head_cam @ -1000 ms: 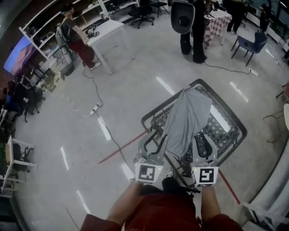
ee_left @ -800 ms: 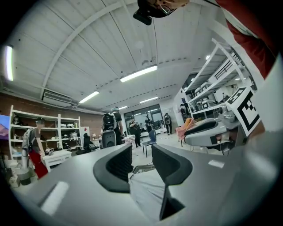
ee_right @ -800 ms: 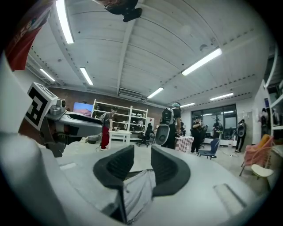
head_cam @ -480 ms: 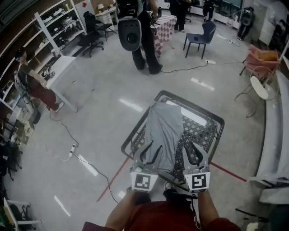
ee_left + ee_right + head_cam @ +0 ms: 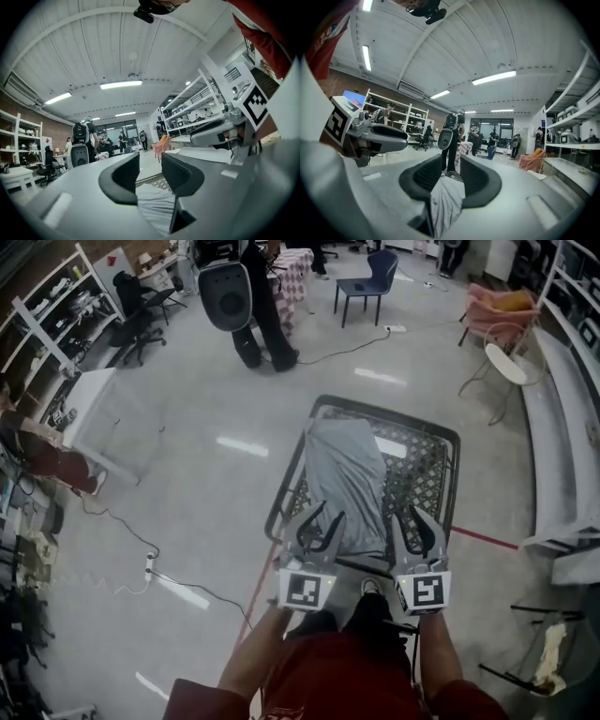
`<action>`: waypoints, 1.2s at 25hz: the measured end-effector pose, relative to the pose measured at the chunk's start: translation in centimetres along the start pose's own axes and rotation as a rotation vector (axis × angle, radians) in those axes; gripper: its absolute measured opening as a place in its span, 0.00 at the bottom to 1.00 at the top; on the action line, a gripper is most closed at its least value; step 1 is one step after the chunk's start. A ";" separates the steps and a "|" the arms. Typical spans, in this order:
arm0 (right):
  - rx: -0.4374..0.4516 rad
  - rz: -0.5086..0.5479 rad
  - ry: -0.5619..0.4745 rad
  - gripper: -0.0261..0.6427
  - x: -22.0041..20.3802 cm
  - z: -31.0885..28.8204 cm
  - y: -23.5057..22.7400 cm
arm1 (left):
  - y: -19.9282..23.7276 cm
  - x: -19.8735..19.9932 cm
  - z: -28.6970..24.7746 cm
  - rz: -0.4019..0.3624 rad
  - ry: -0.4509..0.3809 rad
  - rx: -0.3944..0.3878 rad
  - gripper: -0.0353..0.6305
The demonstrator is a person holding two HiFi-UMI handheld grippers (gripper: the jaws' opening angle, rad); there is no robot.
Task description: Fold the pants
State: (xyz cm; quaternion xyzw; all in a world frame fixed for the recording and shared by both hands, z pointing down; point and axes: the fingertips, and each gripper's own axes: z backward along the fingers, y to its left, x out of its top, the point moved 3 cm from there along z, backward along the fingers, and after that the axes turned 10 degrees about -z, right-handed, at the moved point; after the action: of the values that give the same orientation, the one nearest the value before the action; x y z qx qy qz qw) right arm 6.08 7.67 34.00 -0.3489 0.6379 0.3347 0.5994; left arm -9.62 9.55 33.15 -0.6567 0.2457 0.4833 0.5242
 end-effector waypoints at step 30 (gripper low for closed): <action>0.629 0.444 0.905 0.31 -28.0 0.0 3.5 | -16.3 -24.8 2.0 -0.297 0.648 -0.963 0.47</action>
State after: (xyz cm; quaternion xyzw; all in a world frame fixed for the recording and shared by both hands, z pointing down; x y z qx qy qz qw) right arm 4.19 10.81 61.99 -0.1208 0.9563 0.0651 0.2581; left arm -7.06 12.25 62.65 -0.9616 0.0518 0.2371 0.1279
